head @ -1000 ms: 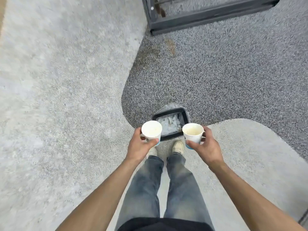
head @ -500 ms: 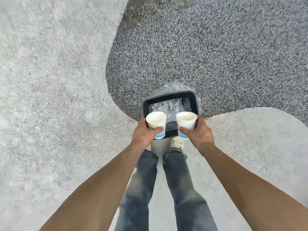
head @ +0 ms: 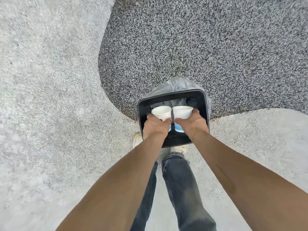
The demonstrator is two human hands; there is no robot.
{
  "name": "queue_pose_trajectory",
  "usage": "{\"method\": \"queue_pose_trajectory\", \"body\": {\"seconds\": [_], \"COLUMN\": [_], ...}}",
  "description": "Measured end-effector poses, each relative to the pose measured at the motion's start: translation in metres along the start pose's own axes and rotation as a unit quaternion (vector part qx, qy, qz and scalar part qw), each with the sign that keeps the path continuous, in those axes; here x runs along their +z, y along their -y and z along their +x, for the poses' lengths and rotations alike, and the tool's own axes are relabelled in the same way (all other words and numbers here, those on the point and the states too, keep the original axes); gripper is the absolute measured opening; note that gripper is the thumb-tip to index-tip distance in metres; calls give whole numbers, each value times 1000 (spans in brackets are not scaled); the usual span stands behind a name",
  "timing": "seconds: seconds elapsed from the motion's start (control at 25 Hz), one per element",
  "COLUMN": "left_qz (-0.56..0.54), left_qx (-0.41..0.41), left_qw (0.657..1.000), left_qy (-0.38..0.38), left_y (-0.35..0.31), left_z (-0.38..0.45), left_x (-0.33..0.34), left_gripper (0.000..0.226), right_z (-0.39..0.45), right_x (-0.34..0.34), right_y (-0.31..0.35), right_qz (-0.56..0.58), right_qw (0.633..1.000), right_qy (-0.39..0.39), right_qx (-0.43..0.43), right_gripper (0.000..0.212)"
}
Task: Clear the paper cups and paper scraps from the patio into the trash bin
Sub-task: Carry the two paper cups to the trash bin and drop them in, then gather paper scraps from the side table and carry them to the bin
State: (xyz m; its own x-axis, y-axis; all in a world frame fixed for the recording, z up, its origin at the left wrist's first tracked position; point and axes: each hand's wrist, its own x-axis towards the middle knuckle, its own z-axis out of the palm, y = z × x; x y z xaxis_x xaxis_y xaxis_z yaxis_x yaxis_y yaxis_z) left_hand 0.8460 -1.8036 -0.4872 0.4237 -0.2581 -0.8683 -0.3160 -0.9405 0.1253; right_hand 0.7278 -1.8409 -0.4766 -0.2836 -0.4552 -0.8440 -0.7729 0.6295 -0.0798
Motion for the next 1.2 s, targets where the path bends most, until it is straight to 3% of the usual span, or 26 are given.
{"method": "queue_pose_trajectory", "body": {"seconds": [0.24,0.48,0.8,0.88,1.0,1.2], "left_qz": [6,49,89,148,253,321], "left_qx": [26,207,438,508,613,740], "left_qw": [1000,977,894,848,748,591], "left_qy": [17,-18,13,16,2,9], "left_y": [1,-15,-70,-82,-94,-90], "left_z": [-27,-140,-333,-375,-422,-490], "left_x": [-21,-96,-203,-221,-239,-249], "left_gripper": [68,63,69,74,82,94], "right_z": [-36,-145,-335,-380,-432,-518], "right_x": [-22,-107,-249,-266,-276,-243], "right_y": [-9,-22,-63,-78,-102,-159], "right_qz": [33,69,78,90,104,109], "right_qw": [996,982,943,926,900,872], "right_qy": [16,-4,-188,-247,-339,-449], "right_qx": [-76,-175,-262,-269,-255,-160], "right_gripper": [71,70,72,72,75,81]}}
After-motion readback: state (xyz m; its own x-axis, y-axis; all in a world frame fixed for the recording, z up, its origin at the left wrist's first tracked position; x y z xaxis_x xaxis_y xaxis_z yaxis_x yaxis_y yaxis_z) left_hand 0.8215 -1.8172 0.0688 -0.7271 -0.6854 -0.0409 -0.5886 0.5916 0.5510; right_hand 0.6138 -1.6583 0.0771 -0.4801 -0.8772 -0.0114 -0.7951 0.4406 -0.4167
